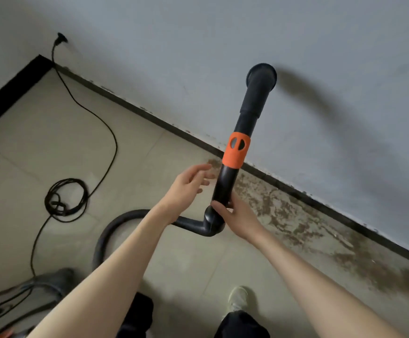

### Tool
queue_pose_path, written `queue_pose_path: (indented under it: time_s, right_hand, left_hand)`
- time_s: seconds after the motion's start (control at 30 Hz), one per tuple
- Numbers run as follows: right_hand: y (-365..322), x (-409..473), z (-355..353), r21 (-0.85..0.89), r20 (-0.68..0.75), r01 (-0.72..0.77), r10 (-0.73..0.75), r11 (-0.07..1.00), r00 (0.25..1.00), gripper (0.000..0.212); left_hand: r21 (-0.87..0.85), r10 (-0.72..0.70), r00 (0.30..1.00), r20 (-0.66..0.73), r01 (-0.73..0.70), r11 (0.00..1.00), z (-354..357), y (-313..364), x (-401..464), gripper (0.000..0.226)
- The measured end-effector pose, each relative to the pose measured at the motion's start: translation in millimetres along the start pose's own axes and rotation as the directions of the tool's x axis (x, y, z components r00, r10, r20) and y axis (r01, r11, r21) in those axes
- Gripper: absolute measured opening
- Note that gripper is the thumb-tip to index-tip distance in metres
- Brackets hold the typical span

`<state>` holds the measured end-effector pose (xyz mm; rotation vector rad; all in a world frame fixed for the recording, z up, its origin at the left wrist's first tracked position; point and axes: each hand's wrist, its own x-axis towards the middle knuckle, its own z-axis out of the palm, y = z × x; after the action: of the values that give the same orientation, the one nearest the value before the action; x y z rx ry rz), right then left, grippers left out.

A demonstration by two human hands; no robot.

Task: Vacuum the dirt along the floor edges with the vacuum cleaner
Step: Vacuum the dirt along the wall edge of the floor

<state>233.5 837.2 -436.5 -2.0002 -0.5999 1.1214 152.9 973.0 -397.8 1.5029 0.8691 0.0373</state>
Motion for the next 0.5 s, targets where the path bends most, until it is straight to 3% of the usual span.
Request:
queue_pose_path:
  time_s: [0.1,0.2,0.37,0.5]
  right_hand:
    - [17.1,3.2,-15.1,-0.001,0.03,-0.014,0.014,1.0,0.999,0.031]
    - [11.6,2.6,-23.6,0.049,0.06,-0.027,0.024,0.998,0.998,0.019]
    - [-21.5,-12.9,-23.4,0.165,0.105,-0.04,0.023,0.986,0.994,0.032]
    - [-41.7,-22.9,-27.7,0.278,0.122,-0.019,-0.016,0.96,0.992,0.021]
  left_hand:
    - [0.126,-0.1,0.994,-0.047,0.105,0.986,11.8,-44.8,-11.1,0.046]
    - [0.241,-0.191,0.982,0.005,0.184,0.953,17.7,-75.1,-26.5,0.063]
    - [0.332,-0.246,0.954,0.17,0.179,0.926,18.2,-93.8,-57.8,0.056]
    - [0.386,-0.181,0.979,0.089,0.134,0.913,7.9,-105.9,-71.5,0.05]
